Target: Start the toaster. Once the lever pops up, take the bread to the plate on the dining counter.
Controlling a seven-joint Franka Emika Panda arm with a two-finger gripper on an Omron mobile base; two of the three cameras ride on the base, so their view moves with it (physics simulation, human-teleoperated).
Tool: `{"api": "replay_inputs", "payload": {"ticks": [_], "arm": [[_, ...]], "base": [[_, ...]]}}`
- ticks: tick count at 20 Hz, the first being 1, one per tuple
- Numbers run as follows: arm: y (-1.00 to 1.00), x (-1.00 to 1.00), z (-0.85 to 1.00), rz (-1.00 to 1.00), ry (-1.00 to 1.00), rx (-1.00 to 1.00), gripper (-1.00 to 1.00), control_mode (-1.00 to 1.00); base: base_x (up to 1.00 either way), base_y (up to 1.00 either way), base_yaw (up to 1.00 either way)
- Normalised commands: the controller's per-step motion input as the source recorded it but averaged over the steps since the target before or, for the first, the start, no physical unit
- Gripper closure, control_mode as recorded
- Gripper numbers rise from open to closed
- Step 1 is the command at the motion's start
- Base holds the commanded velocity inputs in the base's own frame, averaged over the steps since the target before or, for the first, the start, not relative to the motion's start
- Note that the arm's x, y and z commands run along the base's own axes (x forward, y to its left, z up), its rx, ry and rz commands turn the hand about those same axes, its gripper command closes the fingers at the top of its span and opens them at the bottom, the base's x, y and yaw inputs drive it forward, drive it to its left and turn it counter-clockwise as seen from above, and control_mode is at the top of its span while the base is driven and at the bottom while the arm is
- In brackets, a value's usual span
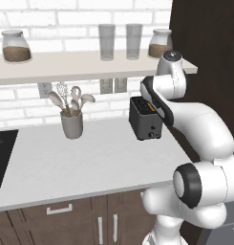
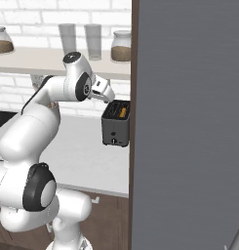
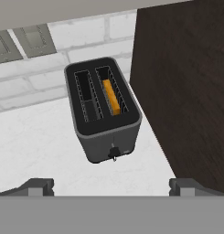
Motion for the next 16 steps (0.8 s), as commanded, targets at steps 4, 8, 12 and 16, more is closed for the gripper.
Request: {"api": "replay_inputs", "payload": {"ticks": [4,8,12,16], "arm": [[0.00,0.00,0.00,0.00,0.00,0.00,-1.00,-1.00],[0.00,0.00,0.00,0.00,0.00,0.00,-1.00,-1.00],[0.00,0.00,0.00,0.00,0.00,0.00,-1.00,-1.00],[0.00,0.00,0.00,0.00,0.00,0.00,-1.00,-1.00]], "base": [[0.00,0.00,0.00],[0.00,0.00,0.00],[0.00,0.00,0.00],[0.00,0.00,0.00]]}}
